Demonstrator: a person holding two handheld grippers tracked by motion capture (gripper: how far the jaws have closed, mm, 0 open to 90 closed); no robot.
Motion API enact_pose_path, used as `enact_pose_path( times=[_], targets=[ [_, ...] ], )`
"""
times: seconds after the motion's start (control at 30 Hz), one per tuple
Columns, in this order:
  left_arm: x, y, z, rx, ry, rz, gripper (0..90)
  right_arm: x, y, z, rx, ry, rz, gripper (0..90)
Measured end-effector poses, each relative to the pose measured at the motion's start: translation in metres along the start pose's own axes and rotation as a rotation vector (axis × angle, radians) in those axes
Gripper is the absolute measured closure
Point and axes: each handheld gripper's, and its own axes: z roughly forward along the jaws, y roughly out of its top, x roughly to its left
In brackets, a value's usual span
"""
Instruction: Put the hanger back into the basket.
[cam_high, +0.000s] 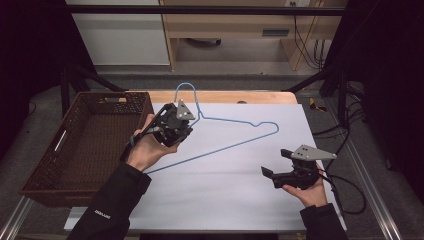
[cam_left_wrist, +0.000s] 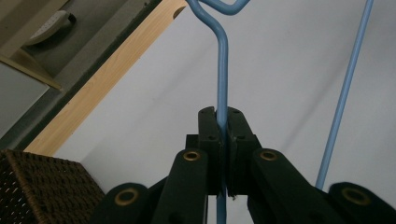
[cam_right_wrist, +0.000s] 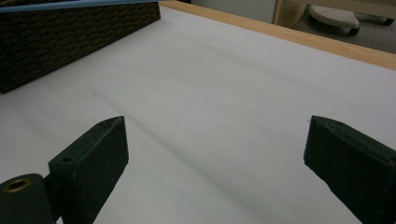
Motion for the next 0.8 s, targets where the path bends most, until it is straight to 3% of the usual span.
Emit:
enact_pose_path(
  times=[0.43,0.53,0.8],
  targets=[
    [0.024,-0.006,-0.033,0.009,0.087,-0.039,87.1,0.0,-0.001,0.0,-0.007,0.003,0.0,6.7],
    [0.034,-0.012,-0.045,0.004,0.117,-0.064,87.1,-0.001,-0.001,0.0,-0.006,0.003,0.002,6.7],
    [0.049,-0.026,-0.06,0.009,0.149,-0.096,87.1,-0.002,-0.002,0.0,-0.005,0.007,0.001,6.6]
  ],
)
